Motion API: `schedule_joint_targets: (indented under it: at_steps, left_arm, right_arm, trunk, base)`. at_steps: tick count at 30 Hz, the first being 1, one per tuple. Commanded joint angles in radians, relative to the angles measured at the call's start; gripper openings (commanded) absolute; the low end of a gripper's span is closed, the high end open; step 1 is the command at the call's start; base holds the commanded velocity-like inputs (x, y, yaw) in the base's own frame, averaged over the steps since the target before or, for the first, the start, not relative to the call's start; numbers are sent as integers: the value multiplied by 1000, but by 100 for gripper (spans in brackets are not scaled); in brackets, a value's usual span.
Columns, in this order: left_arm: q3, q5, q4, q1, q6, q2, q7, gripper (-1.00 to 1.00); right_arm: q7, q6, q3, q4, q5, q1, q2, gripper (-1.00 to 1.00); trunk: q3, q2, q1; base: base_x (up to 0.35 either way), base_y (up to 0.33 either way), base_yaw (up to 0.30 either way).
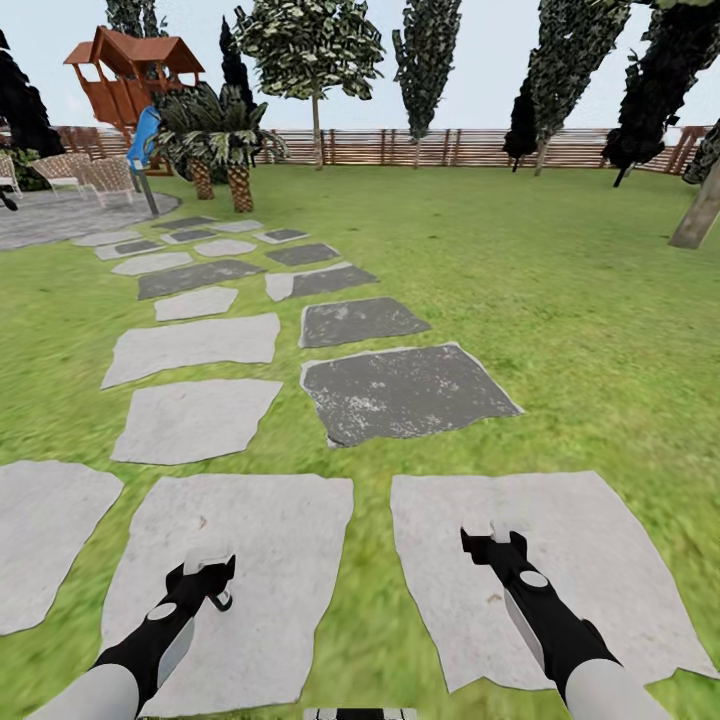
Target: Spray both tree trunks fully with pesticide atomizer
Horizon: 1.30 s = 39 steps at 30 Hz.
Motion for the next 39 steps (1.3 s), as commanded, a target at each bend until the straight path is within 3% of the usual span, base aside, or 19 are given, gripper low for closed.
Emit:
schedule_joint_targets:
  at_steps: [1,5,10,39]
  left_arm:
    - [1,4,1,-1,-3,0,0,100]
    - [1,5,1,0,-3,0,0,100]
    - [-3,6,-6,7,-32,-2,0,100]
    - [-2,-1,4,48,-194,2,0,100]
  right_arm:
    - [-1,-2,1,0,1,0,0,100]
    - [0,-5,1,0,1,0,1,100]
    - [-3,-33,-1,1,3,0,3,100]
    - [-2,-11,3,4,-1,0,-2,100]
  trunk:
    - [-5,-1,0]
    - [-20,-2,2]
    - [-20,-2,2]
    - [-20,-2,2]
  base:
    - [0,0,0]
    - [0,0,0]
    - [0,0,0]
    - [0,0,0]
